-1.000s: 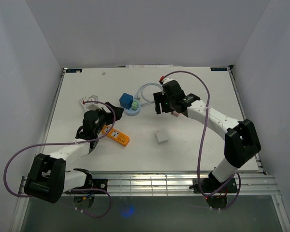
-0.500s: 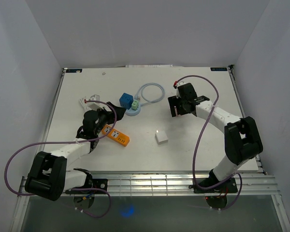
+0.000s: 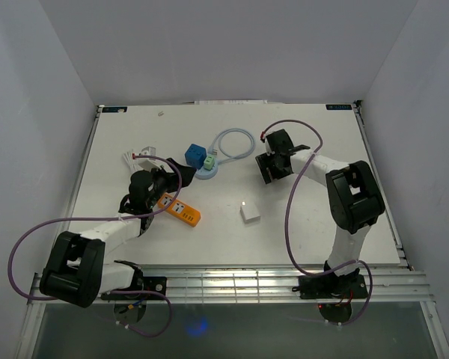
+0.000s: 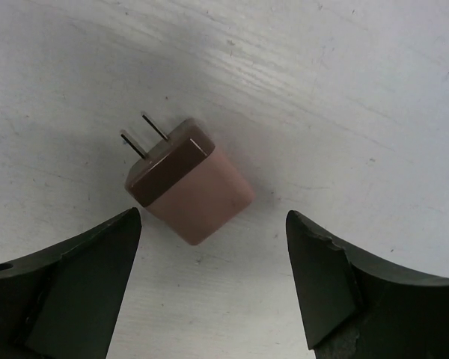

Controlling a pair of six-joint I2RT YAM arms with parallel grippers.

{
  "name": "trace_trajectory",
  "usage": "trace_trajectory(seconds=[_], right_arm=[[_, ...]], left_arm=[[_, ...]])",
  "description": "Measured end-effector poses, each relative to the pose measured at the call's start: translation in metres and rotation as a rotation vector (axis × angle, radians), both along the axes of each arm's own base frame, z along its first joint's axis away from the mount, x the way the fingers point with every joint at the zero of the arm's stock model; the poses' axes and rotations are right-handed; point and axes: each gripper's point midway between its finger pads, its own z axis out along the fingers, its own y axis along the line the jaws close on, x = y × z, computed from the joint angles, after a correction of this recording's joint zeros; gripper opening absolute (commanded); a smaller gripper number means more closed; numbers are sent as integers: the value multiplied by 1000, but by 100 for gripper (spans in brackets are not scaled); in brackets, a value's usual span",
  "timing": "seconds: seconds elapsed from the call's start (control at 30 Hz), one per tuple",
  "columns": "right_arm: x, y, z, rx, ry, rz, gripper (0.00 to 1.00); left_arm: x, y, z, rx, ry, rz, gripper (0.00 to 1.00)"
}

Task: Insert the plug

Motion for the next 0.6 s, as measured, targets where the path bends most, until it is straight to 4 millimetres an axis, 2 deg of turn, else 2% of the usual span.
trace_trajectory(seconds=[0.13, 0.33, 0.47, 0.6], right_arm=[[18, 3, 6, -29, -32, 42, 83], [39, 15, 1, -43, -46, 134, 78], [49, 20, 0, -43, -51, 157, 75], [49, 21, -1, -32, -46, 164, 79]], left_arm=[[0, 0, 0, 1, 0, -2, 98], [0, -2, -6, 5, 15, -9, 98], [0, -2, -7, 6, 17, -9, 98], [0, -2, -9, 7, 23, -12, 98]])
